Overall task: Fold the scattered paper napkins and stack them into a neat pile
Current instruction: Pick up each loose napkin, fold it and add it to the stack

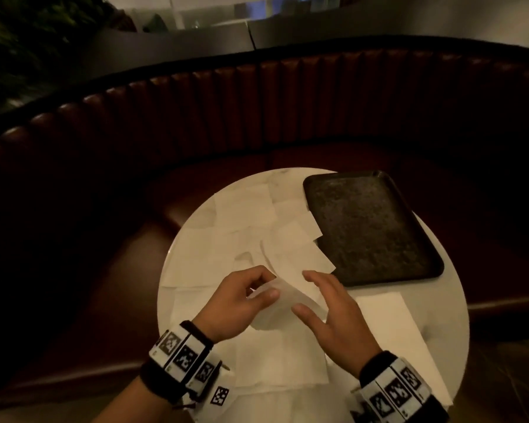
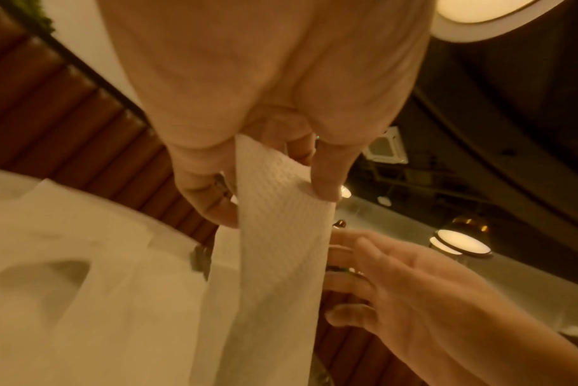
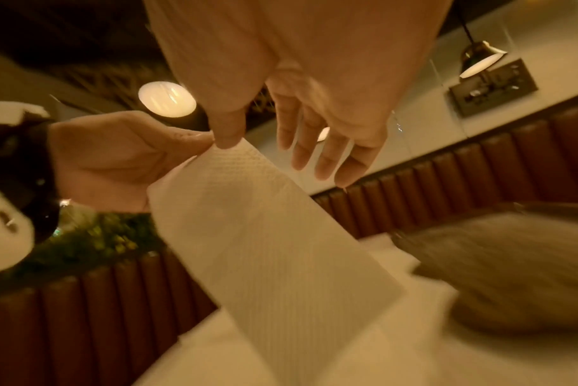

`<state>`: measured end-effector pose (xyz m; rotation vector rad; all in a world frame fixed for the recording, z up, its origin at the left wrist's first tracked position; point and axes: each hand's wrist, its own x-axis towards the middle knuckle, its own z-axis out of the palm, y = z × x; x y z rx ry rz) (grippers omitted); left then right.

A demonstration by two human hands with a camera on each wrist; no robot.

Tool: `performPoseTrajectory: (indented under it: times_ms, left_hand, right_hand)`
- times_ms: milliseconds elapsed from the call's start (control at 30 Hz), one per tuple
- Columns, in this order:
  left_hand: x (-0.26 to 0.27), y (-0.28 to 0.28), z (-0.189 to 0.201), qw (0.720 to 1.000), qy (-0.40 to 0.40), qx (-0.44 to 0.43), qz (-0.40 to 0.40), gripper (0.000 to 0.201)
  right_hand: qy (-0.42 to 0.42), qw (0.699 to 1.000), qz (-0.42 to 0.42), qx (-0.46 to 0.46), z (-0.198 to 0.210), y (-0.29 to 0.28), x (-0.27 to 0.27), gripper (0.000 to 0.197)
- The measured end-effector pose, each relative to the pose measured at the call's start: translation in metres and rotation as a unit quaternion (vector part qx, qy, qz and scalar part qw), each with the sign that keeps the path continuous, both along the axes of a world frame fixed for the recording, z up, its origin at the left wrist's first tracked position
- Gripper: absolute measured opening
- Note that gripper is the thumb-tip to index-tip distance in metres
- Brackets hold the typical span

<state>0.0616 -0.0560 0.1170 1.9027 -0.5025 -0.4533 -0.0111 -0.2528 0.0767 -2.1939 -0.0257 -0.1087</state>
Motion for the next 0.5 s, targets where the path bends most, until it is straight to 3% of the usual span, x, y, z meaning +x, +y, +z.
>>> performPoseTrajectory:
  times_ms: [200,367,433,500]
  left_hand:
    - [-0.022,0.028,0.054,0.986,-0.153,0.043,0.043,0.006]
    - [-0.039,0.043,0.071,0.957,-0.251,0.126,0.071,0.054]
    - [-0.037,0.042,0.077,0.950,-0.272,0.149,0.040,0.046]
    - [-0.033,0.040,0.080,0.956,-0.259,0.138,0.010,0.021]
  right_hand:
    - [-0.124,0.989,0.066,0.046,0.054,0.026,0.013,0.023]
    - [-0.154,0.982,0.097,0.045,0.063,0.043,0.000,0.013]
    - [-0.162,0.980,0.111,0.031,0.067,0.044,-0.004,0.009]
    - [-0.168,0.978,0.119,0.026,0.070,0.044,-0.006,0.009]
